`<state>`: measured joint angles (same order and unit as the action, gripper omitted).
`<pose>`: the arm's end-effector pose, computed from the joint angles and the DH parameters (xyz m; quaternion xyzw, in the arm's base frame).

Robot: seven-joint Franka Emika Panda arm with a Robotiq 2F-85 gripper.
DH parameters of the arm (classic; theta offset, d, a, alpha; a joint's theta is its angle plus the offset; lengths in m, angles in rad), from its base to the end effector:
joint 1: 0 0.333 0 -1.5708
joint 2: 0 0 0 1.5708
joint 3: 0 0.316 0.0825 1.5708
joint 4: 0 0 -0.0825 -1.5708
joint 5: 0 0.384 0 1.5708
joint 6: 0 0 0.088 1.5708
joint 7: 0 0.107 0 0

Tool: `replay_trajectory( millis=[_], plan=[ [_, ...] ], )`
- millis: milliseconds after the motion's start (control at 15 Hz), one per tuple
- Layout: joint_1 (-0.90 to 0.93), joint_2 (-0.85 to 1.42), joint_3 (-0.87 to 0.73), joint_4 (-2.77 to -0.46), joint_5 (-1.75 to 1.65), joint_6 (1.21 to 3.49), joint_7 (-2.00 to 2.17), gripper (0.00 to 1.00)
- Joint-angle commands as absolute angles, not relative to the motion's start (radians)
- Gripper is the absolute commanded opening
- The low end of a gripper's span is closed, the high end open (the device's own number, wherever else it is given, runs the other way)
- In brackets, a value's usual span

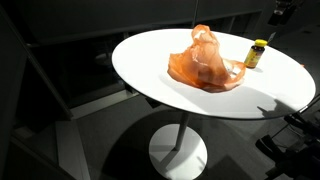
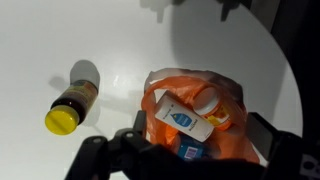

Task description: Remove the white bottle from the plastic bag and put it on the table.

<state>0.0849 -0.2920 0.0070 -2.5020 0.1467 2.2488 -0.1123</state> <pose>0.4355 0.0443 0.3932 -0.9966 -0.0569 -0.0200 0.0568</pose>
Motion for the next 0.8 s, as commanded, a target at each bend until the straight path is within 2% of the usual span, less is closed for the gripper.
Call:
replay_trajectory(
  millis=[0,733],
  plan=[
    [0.095,-0.211,0.015,-2.424,0.079,2.237,-0.240,1.00],
    [0.097,-0.150,0.022,-2.411,0.038,2.285,-0.339,1.00]
  ],
)
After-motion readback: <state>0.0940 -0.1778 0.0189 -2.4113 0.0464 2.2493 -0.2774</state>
